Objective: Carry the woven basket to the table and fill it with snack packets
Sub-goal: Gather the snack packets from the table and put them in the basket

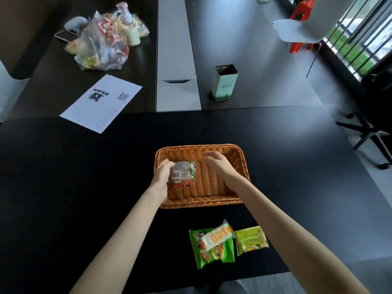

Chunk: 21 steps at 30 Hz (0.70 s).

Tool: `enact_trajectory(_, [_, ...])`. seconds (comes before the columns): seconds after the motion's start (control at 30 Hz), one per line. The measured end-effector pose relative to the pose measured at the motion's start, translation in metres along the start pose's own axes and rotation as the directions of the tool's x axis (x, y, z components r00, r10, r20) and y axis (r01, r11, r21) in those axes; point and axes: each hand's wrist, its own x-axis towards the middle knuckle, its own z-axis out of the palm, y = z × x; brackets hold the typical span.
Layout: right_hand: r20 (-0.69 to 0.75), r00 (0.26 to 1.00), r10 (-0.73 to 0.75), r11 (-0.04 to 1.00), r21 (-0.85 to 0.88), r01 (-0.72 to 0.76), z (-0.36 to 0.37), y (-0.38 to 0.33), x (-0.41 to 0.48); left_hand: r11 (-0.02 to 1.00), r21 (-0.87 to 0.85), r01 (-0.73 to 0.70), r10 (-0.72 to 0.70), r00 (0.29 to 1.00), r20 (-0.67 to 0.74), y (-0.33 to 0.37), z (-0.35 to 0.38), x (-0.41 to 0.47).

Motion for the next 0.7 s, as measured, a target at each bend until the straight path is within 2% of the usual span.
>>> enact_trajectory(0.13, [-0.098, 0.991, -0.090, 0.989, 0.105, 0.100, -0.035, 0.015, -0.063, 0.992, 0.068, -0.105, 0.098, 0.990, 0.103, -0.013, -0.024, -0.041])
enact_trajectory(0.23, [-0.109, 0.994, -0.029, 0.990, 0.136, 0.044, -0.046, 0.048, -0.108, 0.991, 0.100, -0.088, 0.073, 0.986, 0.147, -0.040, -0.029, -0.070])
enact_trajectory(0.33, [-0.087, 0.986, 0.144, 0.982, 0.134, -0.131, -0.034, 0.092, -0.115, 0.986, 0.165, 0.008, -0.030, 0.990, 0.135, -0.082, -0.024, -0.081])
enact_trajectory(0.43, [-0.057, 0.955, 0.290, 0.957, 0.014, -0.290, -0.012, 0.123, -0.110, 0.965, 0.190, 0.182, -0.206, 0.972, 0.111, -0.119, -0.012, -0.086])
enact_trajectory(0.57, [-0.075, 0.933, 0.351, 0.933, -0.059, -0.355, 0.015, 0.138, -0.105, 0.938, 0.133, 0.321, -0.330, 0.942, 0.054, -0.146, 0.002, -0.086])
enact_trajectory(0.7, [-0.095, 0.918, 0.384, 0.903, -0.168, -0.395, 0.028, 0.139, -0.096, 0.920, 0.099, 0.378, -0.385, 0.921, 0.060, -0.147, 0.012, -0.075])
